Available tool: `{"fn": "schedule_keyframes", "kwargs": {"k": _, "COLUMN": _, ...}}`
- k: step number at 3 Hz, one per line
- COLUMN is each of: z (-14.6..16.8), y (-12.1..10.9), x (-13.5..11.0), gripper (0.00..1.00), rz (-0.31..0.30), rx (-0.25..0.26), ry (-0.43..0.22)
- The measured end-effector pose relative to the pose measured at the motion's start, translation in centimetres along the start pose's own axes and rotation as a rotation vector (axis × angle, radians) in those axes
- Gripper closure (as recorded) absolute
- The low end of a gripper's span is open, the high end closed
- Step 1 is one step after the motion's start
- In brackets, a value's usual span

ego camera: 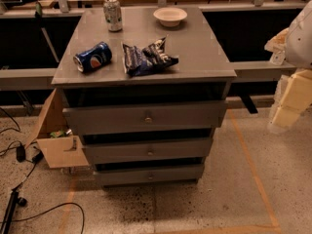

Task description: Move blue chip bag near 7up can

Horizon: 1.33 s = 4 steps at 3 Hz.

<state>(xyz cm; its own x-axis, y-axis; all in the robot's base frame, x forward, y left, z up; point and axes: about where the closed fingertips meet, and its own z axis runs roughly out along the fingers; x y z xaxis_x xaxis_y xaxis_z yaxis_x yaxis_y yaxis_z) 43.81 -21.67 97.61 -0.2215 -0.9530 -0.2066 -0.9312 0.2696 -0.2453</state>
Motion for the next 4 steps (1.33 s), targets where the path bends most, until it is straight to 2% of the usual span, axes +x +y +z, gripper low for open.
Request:
{"fn": "schedule_keyframes", "kwargs": {"k": 1, "z": 0.0, "y": 0.0, "x": 0.0, "gripper": 0.0, "rz": 0.0, "rx": 0.0, "ry": 0.0}}
{"fn": "schedule_keyframes", "kwargs": {"k": 2, "z": 0.9, "y": -3.4, "x": -1.2, "gripper": 0.0, "rz": 0.073, "rx": 0.038, "ry": -0.101}}
{"fn": "schedule_keyframes", "kwargs": {"k": 3, "z": 2.2, "y": -10.0, "x": -3.7, "gripper": 0.0, "rz": 0.189, "rx": 0.104, "ry": -0.335}}
{"fn": "schedule_keyframes", "kwargs": {"k": 4, "z": 3.9, "y": -17.3, "x": -9.0, "gripper": 0.0, "rz": 0.342, "rx": 0.128, "ry": -0.615}}
